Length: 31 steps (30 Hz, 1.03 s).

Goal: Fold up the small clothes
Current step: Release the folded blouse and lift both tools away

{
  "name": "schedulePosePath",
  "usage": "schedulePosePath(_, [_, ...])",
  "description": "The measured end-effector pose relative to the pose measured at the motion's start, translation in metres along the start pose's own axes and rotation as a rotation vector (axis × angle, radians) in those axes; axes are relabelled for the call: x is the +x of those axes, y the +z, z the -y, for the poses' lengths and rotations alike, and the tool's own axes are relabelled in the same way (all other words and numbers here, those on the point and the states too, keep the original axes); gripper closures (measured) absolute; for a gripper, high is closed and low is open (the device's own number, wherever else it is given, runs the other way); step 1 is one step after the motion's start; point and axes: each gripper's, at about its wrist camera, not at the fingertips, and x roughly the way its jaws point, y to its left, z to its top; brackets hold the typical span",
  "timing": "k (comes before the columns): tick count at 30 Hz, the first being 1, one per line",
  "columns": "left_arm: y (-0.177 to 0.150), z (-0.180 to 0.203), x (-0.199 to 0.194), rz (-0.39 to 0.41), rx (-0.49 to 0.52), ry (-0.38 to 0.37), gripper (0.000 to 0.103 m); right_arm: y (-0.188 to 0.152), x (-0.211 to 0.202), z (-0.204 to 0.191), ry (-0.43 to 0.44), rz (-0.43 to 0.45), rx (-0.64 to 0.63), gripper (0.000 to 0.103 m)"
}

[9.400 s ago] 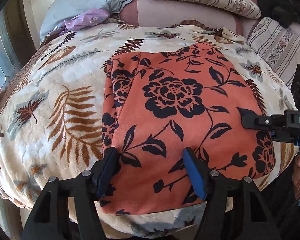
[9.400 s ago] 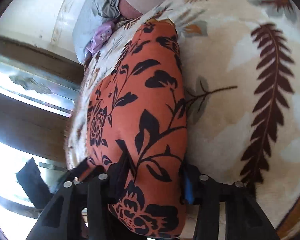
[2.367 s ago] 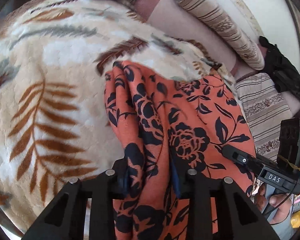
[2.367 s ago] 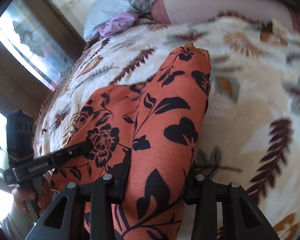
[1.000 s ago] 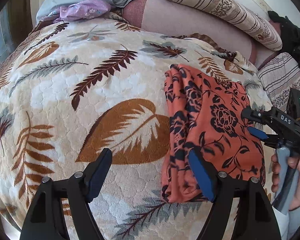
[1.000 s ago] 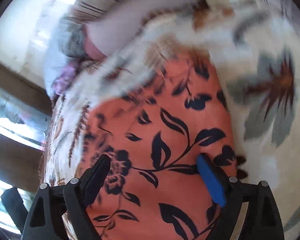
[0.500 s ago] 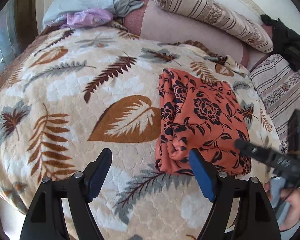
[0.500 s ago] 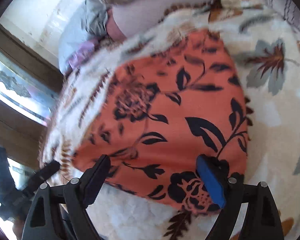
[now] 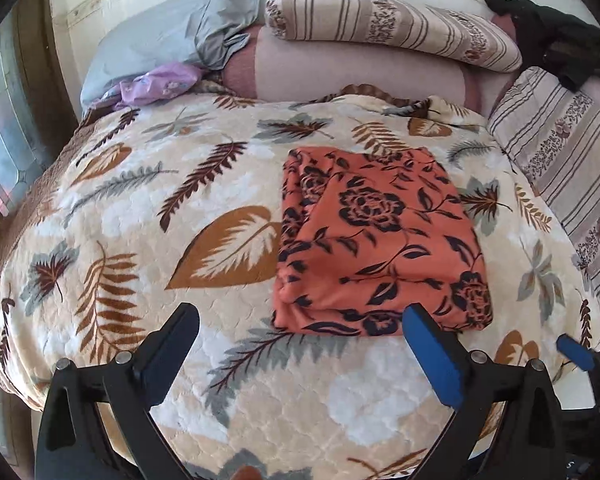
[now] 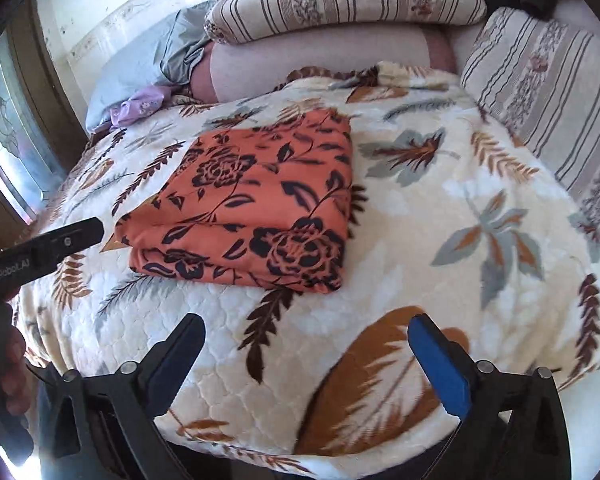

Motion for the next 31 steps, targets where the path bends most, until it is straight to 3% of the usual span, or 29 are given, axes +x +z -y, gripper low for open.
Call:
schedulePosePath(6, [0.014,0.018,-0.010,0.005,0.021,0.034,0.002,0.027,-0.027,-0.005,-0.031,0.065,-0.057,0.000])
schedulePosePath(12, [0.019,0.020,-0.018,0.059,0.025,0.032,0.002,0.040,-0.020,-0.014,-0.060,0.033,-0.097,0.000])
schedulePosePath(20, [0.022,0.023,-0.013,0.083,0.033,0.055,0.002,0.057,-0.023,-0.015,-0.093,0.060,-0.108,0.000])
schedulePosePath(31, [0.036,0.028,-0.005,0.134,0.051,0.049,0.002,0.076,-0.006,-0.022,-0.093,0.044,-0.152,0.000])
